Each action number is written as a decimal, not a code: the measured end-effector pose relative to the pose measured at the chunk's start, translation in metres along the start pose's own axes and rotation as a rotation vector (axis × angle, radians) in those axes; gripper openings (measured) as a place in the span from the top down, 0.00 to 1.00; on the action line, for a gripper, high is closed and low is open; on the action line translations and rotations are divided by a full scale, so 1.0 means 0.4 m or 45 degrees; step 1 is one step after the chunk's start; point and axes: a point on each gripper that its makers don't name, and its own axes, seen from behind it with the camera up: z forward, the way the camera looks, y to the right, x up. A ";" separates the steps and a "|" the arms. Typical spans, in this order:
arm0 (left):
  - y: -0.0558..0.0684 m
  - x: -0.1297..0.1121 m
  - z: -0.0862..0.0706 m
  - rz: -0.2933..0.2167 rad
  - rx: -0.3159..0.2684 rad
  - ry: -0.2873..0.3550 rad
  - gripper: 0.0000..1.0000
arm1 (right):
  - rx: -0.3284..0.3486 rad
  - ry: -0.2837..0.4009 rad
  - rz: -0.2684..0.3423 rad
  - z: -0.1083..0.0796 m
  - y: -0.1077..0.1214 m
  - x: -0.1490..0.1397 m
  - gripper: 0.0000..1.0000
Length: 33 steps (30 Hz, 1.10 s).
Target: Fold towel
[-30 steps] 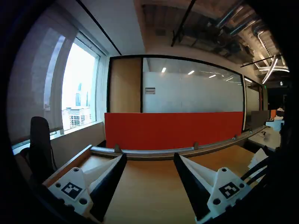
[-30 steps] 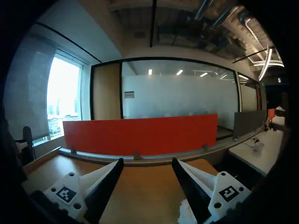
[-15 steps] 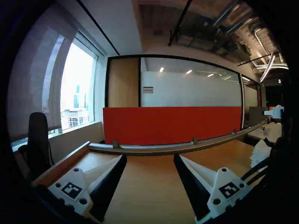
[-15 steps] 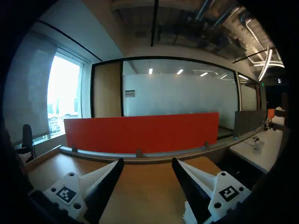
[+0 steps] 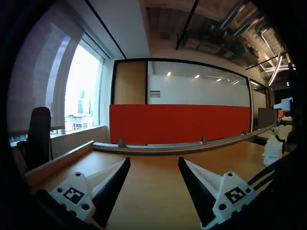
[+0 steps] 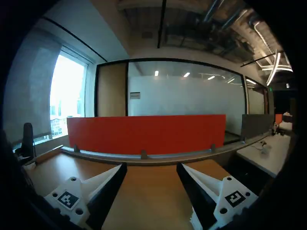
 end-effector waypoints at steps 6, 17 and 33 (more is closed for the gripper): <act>-0.021 -0.063 -0.002 -0.019 0.021 0.014 0.07 | 0.010 0.008 -0.026 0.013 -0.018 -0.038 0.00; -0.028 -0.142 -0.008 -0.030 0.035 0.037 0.08 | 0.037 0.026 -0.053 0.011 -0.032 -0.074 0.00; -0.025 -0.210 -0.004 -0.001 0.057 0.024 0.07 | 0.015 0.059 -0.067 -0.001 0.008 -0.063 0.00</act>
